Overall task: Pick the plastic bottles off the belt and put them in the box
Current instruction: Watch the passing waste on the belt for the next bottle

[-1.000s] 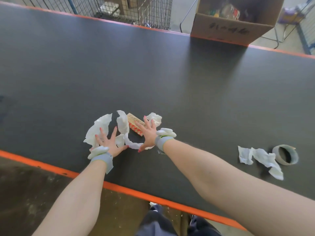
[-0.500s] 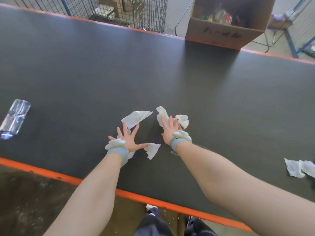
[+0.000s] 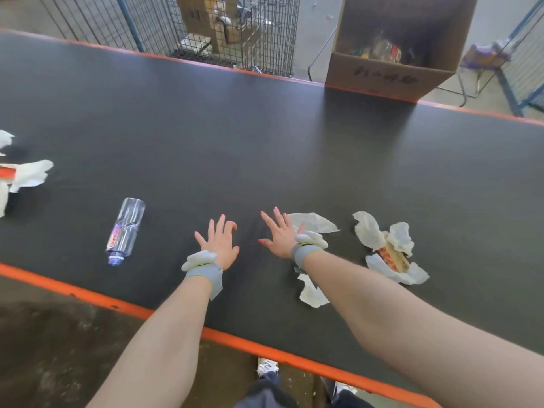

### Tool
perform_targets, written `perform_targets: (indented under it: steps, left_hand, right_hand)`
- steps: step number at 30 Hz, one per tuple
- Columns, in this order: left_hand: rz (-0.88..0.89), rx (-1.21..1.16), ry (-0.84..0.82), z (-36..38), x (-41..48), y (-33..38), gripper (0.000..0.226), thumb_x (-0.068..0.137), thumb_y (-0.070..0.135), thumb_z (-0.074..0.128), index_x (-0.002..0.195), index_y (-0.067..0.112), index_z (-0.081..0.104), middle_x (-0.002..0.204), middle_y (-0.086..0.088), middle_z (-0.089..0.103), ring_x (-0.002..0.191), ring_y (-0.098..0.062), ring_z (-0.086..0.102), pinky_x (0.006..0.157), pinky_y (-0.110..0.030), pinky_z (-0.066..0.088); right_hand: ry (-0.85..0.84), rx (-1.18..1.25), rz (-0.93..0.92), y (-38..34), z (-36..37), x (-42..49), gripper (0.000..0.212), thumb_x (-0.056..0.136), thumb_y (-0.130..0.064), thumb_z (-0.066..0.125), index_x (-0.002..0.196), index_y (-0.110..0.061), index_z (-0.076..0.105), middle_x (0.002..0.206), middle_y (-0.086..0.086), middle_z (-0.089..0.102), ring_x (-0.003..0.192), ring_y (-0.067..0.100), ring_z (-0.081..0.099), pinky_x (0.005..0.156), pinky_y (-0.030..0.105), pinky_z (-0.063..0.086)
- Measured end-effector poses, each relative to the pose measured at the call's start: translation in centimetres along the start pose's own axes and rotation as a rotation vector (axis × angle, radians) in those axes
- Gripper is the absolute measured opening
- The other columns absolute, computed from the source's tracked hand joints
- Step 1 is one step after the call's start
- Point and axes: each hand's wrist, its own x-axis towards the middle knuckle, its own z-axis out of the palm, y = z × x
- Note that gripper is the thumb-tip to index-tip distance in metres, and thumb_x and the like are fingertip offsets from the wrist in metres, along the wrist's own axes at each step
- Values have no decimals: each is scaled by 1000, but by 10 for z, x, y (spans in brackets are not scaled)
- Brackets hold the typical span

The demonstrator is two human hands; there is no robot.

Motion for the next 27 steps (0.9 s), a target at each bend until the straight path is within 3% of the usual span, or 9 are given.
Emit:
perform_targets:
  steps: [4,9,11,14,20,25,27]
  left_hand:
    - [-266,90,33,-2,-9,-30,83,88,30,63,149,35,7,157,-7,-21,145,-36,-18,107,-71,7]
    - [-426,38,-10,3,-10,-64,95,89,35,63,150,39,-9,155,-10,-27,145,-39,-10,109,-66,22]
    - [-431,-25,-55,10,-6,-67,95,89,32,64,149,42,-9,155,-15,-22,143,-41,8,110,-56,28]
    - [-372,-58,-18,19,-2,-49,92,89,15,62,149,46,-2,154,-18,-4,123,-36,35,103,-44,35]
    - [-150,-453,-33,-4,34,19,93,85,24,66,151,40,2,135,-17,34,119,-38,46,100,-43,39]
    - [-255,-847,-51,-31,79,97,90,87,31,67,152,17,7,144,-19,41,130,-37,43,108,-40,36]
    - [-282,-975,-84,-44,102,137,83,86,34,68,148,13,17,143,-17,42,126,-37,46,102,-44,44]
  right_hand:
    - [-7,-34,-35,-13,0,0,79,96,-40,50,152,-42,-6,161,-5,-15,149,23,-8,113,63,7]
    - [-37,-43,-36,-17,2,4,83,95,-35,53,152,-40,-6,161,-2,-14,149,23,-7,114,62,7]
    - [-47,-31,-30,-17,2,6,83,95,-34,54,152,-39,-5,162,-1,-13,150,24,-6,115,61,8]
    - [-54,5,-18,-14,3,9,83,95,-32,54,153,-39,-5,162,0,-11,150,24,-5,116,59,7]
    - [-27,54,51,20,-21,12,84,95,-31,54,153,-37,-6,162,3,-6,149,26,-3,117,56,6]
    - [21,66,145,68,-61,21,86,94,-34,56,153,-37,-7,162,5,-2,149,28,0,117,54,8]
    - [73,74,213,97,-85,31,87,92,-35,57,152,-38,-7,162,5,1,148,28,3,116,53,12]
